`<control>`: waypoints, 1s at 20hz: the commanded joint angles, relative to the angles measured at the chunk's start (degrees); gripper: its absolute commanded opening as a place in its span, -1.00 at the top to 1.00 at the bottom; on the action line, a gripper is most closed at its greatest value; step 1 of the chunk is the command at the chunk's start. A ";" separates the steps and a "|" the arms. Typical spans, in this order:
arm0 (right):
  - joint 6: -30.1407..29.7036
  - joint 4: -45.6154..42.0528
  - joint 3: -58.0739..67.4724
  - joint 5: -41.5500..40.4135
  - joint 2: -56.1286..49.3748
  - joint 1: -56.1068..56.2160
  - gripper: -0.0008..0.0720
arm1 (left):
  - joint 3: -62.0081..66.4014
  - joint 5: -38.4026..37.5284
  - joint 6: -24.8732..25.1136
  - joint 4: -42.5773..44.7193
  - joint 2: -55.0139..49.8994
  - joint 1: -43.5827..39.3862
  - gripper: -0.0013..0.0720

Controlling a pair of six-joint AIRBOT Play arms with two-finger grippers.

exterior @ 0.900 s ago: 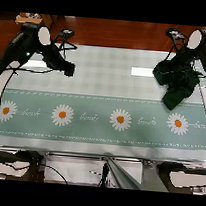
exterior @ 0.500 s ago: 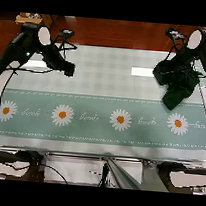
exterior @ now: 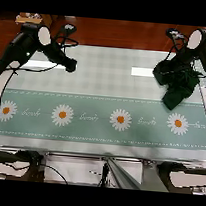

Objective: Fold the shirts.

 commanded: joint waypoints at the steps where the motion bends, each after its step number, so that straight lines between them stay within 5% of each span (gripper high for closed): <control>1: 0.00 0.02 -0.02 0.02 0.04 0.04 -0.36 | 0.04 10.12 1.86 0.00 -0.04 0.00 -0.98; 5: 0.04 0.13 -0.02 -3.80 0.04 0.04 -0.36 | 0.04 12.63 0.55 -1.42 -0.17 -0.11 -0.97; 10: -0.07 1.38 -0.02 -6.75 0.07 0.07 -0.36 | 0.02 5.84 0.74 -2.97 -0.37 -0.07 -0.97; 16: 8.44 -23.06 -0.02 -18.58 0.04 -1.18 -0.36 | 0.04 2.89 0.57 -3.02 -0.44 -0.11 -0.98; 20: 10.51 -18.84 -0.02 -20.06 -1.22 -9.68 -0.37 | 0.02 1.68 0.59 -2.97 -0.48 -0.09 -0.97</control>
